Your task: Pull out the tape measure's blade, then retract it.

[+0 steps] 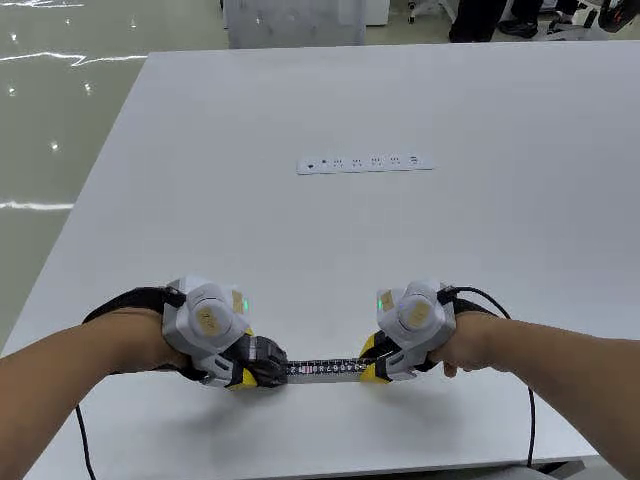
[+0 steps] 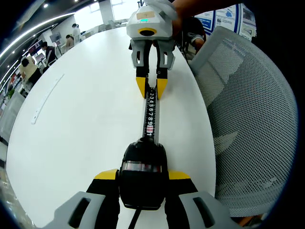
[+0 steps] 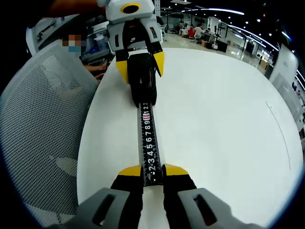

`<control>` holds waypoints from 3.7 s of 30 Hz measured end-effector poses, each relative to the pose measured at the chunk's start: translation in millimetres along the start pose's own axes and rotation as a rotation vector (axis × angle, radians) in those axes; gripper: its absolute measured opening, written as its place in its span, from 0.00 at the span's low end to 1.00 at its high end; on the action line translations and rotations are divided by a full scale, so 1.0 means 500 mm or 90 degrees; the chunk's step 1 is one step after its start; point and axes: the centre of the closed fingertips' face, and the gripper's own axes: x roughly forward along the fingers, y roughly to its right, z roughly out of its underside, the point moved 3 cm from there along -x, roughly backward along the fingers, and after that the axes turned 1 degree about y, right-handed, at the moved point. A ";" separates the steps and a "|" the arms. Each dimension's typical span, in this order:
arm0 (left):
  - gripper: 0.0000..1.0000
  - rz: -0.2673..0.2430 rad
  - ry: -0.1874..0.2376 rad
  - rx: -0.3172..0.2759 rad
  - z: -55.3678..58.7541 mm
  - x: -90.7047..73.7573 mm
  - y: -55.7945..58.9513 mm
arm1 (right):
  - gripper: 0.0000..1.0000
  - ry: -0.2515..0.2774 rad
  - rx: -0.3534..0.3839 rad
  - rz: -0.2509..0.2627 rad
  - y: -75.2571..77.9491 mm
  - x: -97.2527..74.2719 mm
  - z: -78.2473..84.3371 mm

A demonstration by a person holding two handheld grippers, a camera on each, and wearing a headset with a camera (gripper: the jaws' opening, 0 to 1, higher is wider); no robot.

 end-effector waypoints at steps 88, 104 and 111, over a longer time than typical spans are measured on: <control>0.33 -0.012 -0.010 -0.012 0.001 0.000 0.004 | 0.13 -0.020 0.031 0.025 0.012 -0.113 0.143; 0.33 -0.013 -0.013 -0.014 0.000 0.000 0.007 | 0.13 -0.025 0.040 0.031 0.016 -0.143 0.176; 0.33 -0.012 -0.014 -0.014 0.000 0.000 0.007 | 0.14 -0.027 0.039 0.029 0.016 -0.143 0.175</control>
